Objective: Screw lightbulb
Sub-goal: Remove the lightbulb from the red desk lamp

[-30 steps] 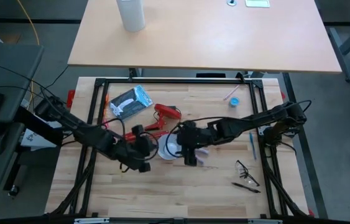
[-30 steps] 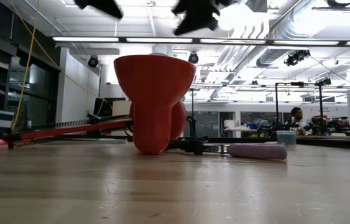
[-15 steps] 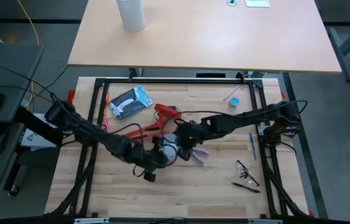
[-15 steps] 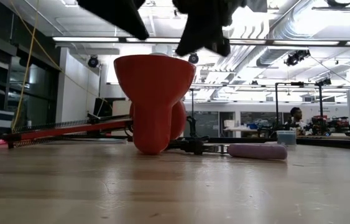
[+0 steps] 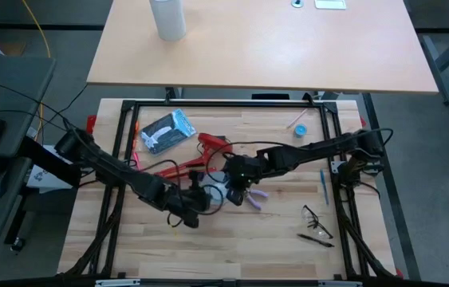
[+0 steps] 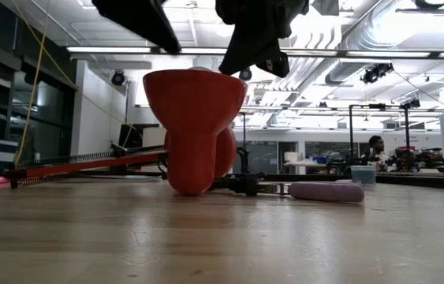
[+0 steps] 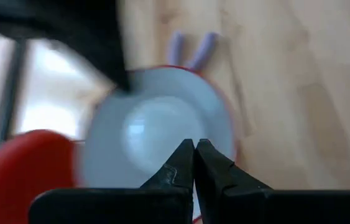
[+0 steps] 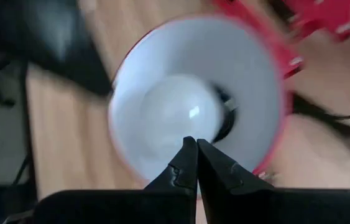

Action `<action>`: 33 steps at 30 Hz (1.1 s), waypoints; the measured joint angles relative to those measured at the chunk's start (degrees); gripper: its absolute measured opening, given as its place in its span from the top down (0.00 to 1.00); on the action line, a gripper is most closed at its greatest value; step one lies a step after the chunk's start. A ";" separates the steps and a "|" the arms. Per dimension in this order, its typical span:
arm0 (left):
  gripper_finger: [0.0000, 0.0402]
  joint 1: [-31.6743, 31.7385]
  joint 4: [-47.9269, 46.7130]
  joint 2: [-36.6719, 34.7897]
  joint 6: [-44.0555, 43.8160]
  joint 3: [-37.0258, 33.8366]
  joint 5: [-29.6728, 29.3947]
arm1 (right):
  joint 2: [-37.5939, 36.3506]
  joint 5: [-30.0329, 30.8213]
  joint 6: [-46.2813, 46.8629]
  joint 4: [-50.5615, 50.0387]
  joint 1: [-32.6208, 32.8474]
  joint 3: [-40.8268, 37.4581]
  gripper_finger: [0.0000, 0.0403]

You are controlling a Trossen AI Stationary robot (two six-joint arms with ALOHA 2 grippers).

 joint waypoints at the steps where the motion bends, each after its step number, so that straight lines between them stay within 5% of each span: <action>1: 1.00 0.03 -1.25 -1.26 -0.39 0.04 -1.49 | 0.00 -1.04 -0.21 -0.14 0.37 0.00 1.00; 7: 1.00 3.56 -9.12 -6.74 -0.78 0.06 -4.13 | -0.02 -2.58 -1.27 0.86 4.35 0.00 1.00; 14: 1.00 10.85 -4.09 -4.94 12.01 0.02 4.37 | 0.61 6.17 4.28 7.54 8.57 -0.01 1.00; 24: 1.00 15.09 1.08 -2.18 18.30 0.02 14.59 | 4.72 12.83 8.23 10.99 9.64 -0.02 1.00; 33: 1.00 15.19 2.05 0.98 20.17 0.00 15.91 | 4.96 15.17 7.71 11.56 9.56 -0.07 1.00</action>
